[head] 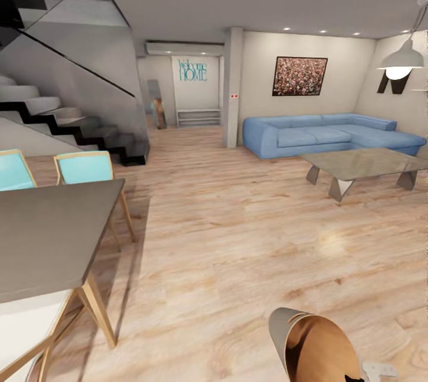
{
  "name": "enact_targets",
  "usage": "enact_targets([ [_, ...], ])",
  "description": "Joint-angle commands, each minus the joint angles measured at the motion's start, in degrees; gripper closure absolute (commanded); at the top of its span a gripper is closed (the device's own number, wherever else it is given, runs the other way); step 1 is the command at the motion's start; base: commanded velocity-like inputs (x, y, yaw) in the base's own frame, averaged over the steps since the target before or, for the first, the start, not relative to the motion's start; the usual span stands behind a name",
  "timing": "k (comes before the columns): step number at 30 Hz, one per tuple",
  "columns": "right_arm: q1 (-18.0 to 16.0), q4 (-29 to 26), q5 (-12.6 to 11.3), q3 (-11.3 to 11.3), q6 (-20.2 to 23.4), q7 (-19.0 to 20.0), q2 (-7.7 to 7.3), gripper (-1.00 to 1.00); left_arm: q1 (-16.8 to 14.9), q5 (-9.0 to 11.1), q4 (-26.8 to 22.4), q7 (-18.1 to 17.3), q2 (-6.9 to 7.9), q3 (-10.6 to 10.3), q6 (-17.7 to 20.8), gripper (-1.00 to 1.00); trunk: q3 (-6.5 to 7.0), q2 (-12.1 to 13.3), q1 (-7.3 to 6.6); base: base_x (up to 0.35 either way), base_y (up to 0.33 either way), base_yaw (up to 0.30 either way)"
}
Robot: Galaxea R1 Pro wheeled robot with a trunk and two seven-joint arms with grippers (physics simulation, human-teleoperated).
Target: Put the three can of soda from the living room inside the tash can in the kitchen.
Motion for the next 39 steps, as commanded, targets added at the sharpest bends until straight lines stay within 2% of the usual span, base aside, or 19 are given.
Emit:
enact_targets([
  [1,-0.03,-0.11,-0.19,-0.09,0.0,-0.03,0.01,1.0,-0.02,0.0,0.0,0.0,0.0,0.0,0.0,-1.0,0.01,0.0,0.0,0.246,-0.193,-0.03],
  [8,-0.03,-0.11,-0.24,-0.05,0.0,-0.15,0.05,1.0,-0.02,0.0,0.0,0.0,0.0,0.0,0.0,-1.0,0.02,0.0,0.0,0.246,-0.193,-0.123],
  [31,-0.03,-0.11,-0.26,-0.2,0.0,-0.17,-0.03,1.0,-0.05,0.0,0.0,0.0,0.0,0.0,0.0,-1.0,0.02,0.0,0.0,0.246,-0.193,-0.246],
  [33,-0.03,-0.11,-0.26,-0.55,0.0,-0.17,-0.03,1.0,-0.07,0.0,0.0,0.0,0.0,0.0,0.0,-1.0,0.02,0.0,0.0,0.25,-0.188,-0.25],
  [34,-0.03,-0.08,-0.22,-1.97,0.0,-0.12,-0.03,1.0,-0.06,0.0,0.0,0.0,0.0,0.0,0.0,-1.0,0.02,0.0,0.0,0.254,-0.184,-0.25],
  [39,-0.03,-0.05,-0.18,-3.19,0.0,-0.07,0.0,1.0,-0.08,0.0,0.0,0.0,0.0,0.0,0.0,-1.0,0.02,0.0,0.0,0.257,-0.18,-0.25],
])
